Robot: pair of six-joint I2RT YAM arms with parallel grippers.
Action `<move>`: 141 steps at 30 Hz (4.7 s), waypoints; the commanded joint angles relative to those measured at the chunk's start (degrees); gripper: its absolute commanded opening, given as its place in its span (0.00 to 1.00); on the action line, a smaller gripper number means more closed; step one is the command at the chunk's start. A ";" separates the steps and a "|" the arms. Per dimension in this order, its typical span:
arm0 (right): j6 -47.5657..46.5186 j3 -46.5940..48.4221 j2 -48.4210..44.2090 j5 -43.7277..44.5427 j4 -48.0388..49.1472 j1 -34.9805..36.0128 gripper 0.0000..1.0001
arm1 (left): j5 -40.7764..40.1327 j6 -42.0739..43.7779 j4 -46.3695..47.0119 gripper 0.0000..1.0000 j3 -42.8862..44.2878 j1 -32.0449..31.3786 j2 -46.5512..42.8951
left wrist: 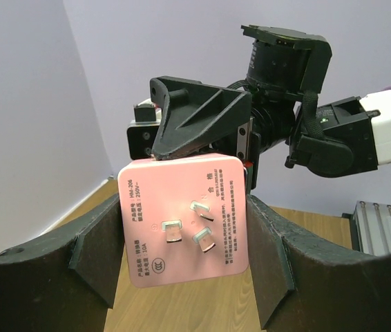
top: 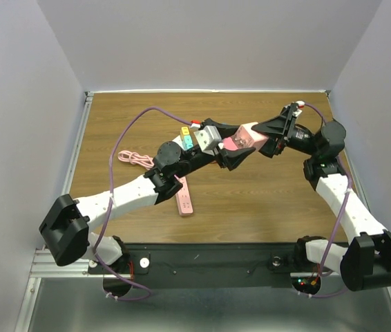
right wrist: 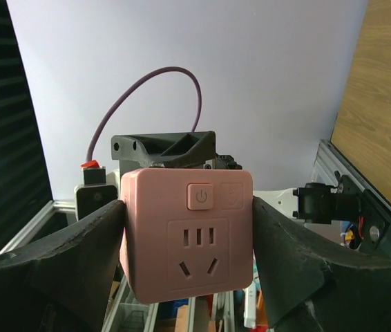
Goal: Insert the plug
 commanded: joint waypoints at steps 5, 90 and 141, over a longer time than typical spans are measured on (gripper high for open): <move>2.07 0.61 -0.64 -1.05 6.12 0.72 0.00 | -0.38 -0.51 -2.50 0.45 -2.27 2.83 2.24; -51.08 7.09 10.79 6.05 -8.42 0.72 0.00 | -23.47 -20.09 -29.63 0.99 -14.15 12.23 -10.67; -93.81 2.90 14.04 27.77 -37.13 25.33 0.00 | -28.24 -34.17 -39.77 0.39 -16.95 13.55 16.39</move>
